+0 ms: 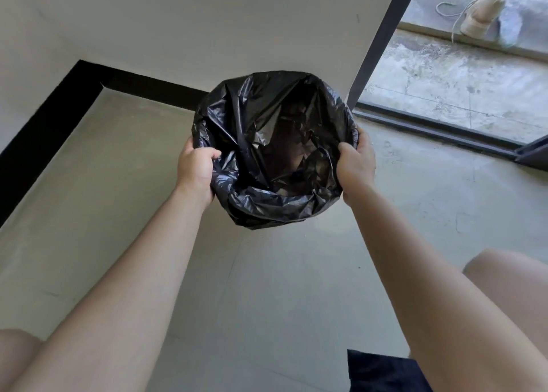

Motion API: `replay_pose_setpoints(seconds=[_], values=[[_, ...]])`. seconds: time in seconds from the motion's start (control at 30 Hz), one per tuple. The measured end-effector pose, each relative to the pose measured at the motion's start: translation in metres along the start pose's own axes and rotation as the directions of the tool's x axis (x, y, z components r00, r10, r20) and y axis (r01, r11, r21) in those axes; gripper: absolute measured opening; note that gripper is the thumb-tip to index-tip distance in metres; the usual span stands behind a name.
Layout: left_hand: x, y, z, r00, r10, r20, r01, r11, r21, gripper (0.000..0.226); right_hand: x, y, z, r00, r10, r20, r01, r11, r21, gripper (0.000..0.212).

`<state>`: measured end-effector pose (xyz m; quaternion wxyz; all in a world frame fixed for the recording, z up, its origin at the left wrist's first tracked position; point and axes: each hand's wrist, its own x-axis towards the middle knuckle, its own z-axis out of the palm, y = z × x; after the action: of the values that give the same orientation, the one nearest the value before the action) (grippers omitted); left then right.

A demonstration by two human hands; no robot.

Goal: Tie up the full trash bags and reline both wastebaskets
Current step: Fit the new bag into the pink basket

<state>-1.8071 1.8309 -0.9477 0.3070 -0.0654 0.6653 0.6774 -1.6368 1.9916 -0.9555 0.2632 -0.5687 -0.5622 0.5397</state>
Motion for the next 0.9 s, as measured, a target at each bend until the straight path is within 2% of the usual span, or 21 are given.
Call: replay_pose_setpoints(seconds=[0.07,0.1,0.13,0.17,0.2,0.23,0.27,0.33,0.37,0.5,0.6,0.77,0.83,0.9], values=[[0.001,-0.005,-0.004,0.998,0.065,0.011,-0.065,0.989,0.131,0.038,0.0,0.002,-0.003,1.0,-0.017,0.003,0.017,0.997,-0.073,0.042],[0.001,-0.005,-0.006,0.992,0.122,0.027,-0.125,0.949,0.288,0.045,0.001,0.0,-0.006,1.0,-0.021,0.021,0.025,0.985,-0.171,0.043],[0.002,-0.002,-0.009,0.98,0.194,0.045,-0.19,0.84,0.507,0.062,0.003,-0.003,-0.009,0.998,-0.046,0.044,0.058,0.944,-0.325,0.055],[0.001,0.002,-0.013,0.955,0.29,0.065,-0.248,0.655,0.714,0.075,0.004,-0.006,-0.014,0.993,-0.1,0.057,0.115,0.857,-0.502,0.07],[-0.003,0.009,-0.017,0.903,0.418,0.102,-0.303,0.449,0.841,0.078,0.002,-0.011,-0.019,0.978,-0.2,0.058,0.189,0.736,-0.65,0.081],[-0.012,0.02,-0.019,0.82,0.546,0.173,-0.368,0.272,0.889,0.073,-0.004,-0.019,-0.025,0.94,-0.333,0.076,0.276,0.612,-0.741,0.084],[-0.021,0.033,-0.021,0.723,0.641,0.257,-0.439,0.14,0.887,0.066,-0.01,-0.028,-0.031,0.884,-0.454,0.112,0.361,0.51,-0.781,0.082],[-0.04,0.055,-0.021,0.591,0.709,0.385,-0.543,-0.003,0.84,0.058,-0.024,-0.049,-0.04,0.812,-0.559,0.17,0.455,0.423,-0.783,0.075],[-0.051,0.068,-0.02,0.564,0.704,0.431,-0.565,-0.051,0.824,0.057,-0.032,-0.059,-0.043,0.814,-0.554,0.177,0.463,0.432,-0.774,0.075],[-0.098,0.11,-0.011,0.546,0.617,0.567,-0.577,-0.214,0.788,0.059,-0.072,-0.111,-0.06,0.849,-0.49,0.197,0.45,0.476,-0.756,0.073],[-0.138,0.153,-0.002,0.527,0.571,0.629,-0.613,-0.257,0.747,0.061,-0.104,-0.161,-0.087,0.833,-0.516,0.199,0.462,0.452,-0.763,0.07],[-0.237,0.26,0.021,0.559,0.479,0.677,-0.591,-0.344,0.73,0.066,-0.173,-0.278,-0.152,0.83,-0.52,0.202,0.451,0.413,-0.791,0.07],[-0.288,0.319,0.044,0.515,0.454,0.727,-0.626,-0.38,0.681,0.067,-0.204,-0.341,-0.187,0.817,-0.535,0.217,0.466,0.388,-0.795,0.07],[-0.339,0.381,0.073,0.437,0.459,0.774,-0.674,-0.402,0.619,0.067,-0.23,-0.403,-0.227,0.799,-0.563,0.21,0.473,0.374,-0.798,0.069]])
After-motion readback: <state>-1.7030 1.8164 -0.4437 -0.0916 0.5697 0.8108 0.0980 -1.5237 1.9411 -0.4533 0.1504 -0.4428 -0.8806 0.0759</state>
